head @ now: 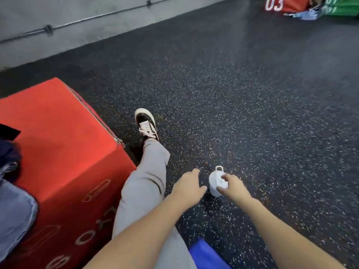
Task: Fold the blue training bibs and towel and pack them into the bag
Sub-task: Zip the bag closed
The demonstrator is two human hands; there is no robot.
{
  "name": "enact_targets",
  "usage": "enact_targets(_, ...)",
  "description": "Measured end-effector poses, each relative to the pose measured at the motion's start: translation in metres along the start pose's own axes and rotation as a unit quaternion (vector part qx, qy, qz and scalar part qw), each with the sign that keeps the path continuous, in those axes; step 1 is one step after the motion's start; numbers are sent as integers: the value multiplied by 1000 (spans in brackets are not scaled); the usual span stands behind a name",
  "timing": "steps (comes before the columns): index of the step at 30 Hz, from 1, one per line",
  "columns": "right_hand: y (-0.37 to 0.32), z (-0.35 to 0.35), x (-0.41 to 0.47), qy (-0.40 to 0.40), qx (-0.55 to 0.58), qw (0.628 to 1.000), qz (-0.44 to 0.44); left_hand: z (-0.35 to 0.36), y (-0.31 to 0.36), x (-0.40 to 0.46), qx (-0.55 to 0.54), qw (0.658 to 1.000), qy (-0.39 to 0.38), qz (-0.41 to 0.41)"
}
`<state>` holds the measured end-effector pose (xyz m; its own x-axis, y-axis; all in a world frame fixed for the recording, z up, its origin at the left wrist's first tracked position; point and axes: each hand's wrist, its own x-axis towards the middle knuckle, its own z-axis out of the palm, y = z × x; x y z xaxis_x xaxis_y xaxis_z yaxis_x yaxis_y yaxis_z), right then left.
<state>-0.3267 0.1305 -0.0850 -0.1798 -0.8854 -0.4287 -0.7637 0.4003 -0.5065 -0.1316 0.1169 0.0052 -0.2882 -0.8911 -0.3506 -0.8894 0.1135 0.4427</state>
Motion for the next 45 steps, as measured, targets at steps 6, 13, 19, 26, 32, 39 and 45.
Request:
enact_targets(6,23,29,38,42,-47,996,60,45,-5,48,14,997,-63,-36)
enact_targets(13,26,58,99,34,4,996,86,79,-29,83,-36,992,-90,-75)
enact_targets(19,22,70,107,43,53,993,93,78,-31,101,-90,991,-61,-77)
enact_targets(26,-9,36,75,100,76,991,36,40,-31,71,-142,989,7,-33)
enact_targets(32,-114,-36,28,161,148,967,-133,-58,-59,16,-151,980,131,21)
enact_targets(39,-273,-74,-84,89,202,892,-395,-184,-141,-103,-162,925,343,35)
enact_targets(45,-371,-43,-160,-10,178,849,-498,-262,-248,-220,15,897,442,10)
